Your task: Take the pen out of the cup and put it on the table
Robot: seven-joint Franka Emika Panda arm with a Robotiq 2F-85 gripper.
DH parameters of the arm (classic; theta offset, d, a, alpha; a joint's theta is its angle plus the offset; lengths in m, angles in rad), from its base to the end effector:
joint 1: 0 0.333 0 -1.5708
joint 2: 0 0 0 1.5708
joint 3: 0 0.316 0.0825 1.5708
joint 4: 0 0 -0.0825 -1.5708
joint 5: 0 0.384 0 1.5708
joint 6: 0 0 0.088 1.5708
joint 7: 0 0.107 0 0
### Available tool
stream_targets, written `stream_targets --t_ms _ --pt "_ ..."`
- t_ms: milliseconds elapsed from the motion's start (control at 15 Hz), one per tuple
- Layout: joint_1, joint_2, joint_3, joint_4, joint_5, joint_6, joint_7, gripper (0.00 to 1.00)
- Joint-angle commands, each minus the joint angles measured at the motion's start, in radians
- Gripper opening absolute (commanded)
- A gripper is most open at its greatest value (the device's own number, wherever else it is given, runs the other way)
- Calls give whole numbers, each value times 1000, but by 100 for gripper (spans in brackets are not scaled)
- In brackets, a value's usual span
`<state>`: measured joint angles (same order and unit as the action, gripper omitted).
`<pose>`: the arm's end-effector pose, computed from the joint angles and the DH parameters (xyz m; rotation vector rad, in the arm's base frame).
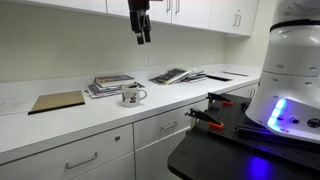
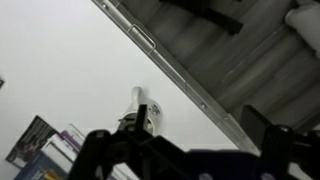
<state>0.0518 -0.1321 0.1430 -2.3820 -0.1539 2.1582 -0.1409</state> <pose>0.4613 0.0847 0.3654 2.9261 0.6314 -0.1349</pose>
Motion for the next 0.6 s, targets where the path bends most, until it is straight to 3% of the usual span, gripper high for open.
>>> stream_targets --t_ms 0,267,333,533 --pt "13 184 -29 112 -66 -28 -144 100" --pt "20 347 -57 206 -279 -128 -109 100" --pt "7 302 -50 144 -214 -42 -127 100" --pt "7 353 -56 190 -258 -82 -127 100"
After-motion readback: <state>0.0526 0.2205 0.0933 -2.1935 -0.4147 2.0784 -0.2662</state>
